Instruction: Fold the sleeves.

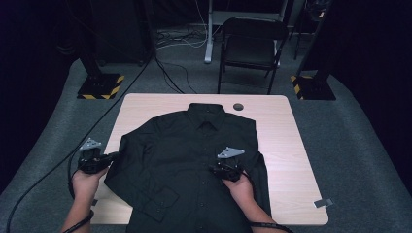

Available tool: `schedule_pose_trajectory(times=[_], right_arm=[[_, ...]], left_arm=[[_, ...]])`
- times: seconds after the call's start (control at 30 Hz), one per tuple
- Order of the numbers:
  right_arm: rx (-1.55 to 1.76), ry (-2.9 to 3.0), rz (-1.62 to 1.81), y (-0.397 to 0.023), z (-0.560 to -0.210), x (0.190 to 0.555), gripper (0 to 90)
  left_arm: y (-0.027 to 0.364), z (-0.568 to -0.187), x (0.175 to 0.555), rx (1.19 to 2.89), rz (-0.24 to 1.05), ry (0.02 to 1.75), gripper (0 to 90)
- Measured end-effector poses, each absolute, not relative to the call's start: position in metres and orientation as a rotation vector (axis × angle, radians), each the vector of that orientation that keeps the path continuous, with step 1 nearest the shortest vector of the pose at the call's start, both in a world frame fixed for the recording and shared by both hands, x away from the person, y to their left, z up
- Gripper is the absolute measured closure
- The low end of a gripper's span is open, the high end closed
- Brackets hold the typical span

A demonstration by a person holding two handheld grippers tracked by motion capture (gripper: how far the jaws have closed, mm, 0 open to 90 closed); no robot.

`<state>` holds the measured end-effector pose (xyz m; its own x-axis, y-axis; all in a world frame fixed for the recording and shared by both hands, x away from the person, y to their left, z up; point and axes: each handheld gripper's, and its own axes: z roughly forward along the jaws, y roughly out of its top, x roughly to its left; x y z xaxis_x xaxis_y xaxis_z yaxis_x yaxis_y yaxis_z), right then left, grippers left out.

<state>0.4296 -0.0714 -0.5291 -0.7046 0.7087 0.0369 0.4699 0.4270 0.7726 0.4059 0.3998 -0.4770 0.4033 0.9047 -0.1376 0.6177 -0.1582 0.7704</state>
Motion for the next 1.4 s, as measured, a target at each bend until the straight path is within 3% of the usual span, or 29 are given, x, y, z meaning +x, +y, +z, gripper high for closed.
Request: schedule_pose_trajectory(times=[0.67,1.4], right_arm=[[1.017,2.391,1.154,-0.071,-0.529,0.429,56.5],[1.021,2.393,1.163,-0.072,-0.529,0.43,56.2]], left_arm=[[0.372,-0.46,0.407,1.929,0.454,1.144,88.1],[0.333,-0.449,0.411,1.92,0.34,0.988,88.1]])
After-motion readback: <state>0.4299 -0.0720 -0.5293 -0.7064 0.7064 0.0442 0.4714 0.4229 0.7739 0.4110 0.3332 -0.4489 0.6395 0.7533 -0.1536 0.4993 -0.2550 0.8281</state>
